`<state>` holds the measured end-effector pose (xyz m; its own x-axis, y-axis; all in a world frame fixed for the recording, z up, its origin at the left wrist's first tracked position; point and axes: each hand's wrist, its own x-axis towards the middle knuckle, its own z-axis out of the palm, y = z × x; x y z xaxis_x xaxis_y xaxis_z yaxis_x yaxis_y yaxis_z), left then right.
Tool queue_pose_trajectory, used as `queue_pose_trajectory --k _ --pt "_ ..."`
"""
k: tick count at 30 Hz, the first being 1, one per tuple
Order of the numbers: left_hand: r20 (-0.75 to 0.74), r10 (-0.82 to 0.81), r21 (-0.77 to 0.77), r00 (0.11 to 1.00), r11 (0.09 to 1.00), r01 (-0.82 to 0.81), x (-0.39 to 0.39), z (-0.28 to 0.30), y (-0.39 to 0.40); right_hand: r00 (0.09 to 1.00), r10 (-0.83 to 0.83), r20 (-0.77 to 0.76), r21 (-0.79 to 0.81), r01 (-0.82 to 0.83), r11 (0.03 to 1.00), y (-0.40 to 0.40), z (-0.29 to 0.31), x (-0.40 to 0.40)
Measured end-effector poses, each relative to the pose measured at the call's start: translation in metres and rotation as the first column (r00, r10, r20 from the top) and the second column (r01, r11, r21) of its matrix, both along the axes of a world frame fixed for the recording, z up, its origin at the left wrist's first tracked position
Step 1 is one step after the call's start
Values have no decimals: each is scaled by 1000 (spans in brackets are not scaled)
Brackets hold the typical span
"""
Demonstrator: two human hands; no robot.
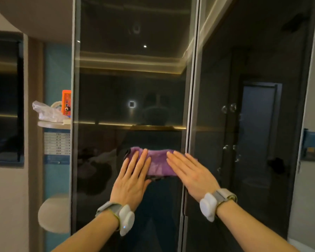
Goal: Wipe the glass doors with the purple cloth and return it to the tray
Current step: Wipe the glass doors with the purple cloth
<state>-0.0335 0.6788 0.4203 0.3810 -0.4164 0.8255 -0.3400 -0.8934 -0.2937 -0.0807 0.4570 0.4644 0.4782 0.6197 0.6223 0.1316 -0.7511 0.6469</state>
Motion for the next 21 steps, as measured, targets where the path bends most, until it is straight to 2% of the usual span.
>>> queue_pose_trajectory --k 5,8,13,21 --pt "0 -16 -25 1000 1000 16 -9 73 -45 996 -35 83 64 30 997 -31 47 -9" --pt "-10 -39 -21 999 999 39 -12 108 -78 990 -124 67 150 113 982 -62 73 -19" --pt "5 -31 2 999 1000 31 -22 147 -122 968 -236 84 159 220 962 -96 117 -29" --pt "20 -32 18 999 999 32 -29 202 -176 994 -88 65 218 72 973 -141 163 -27"
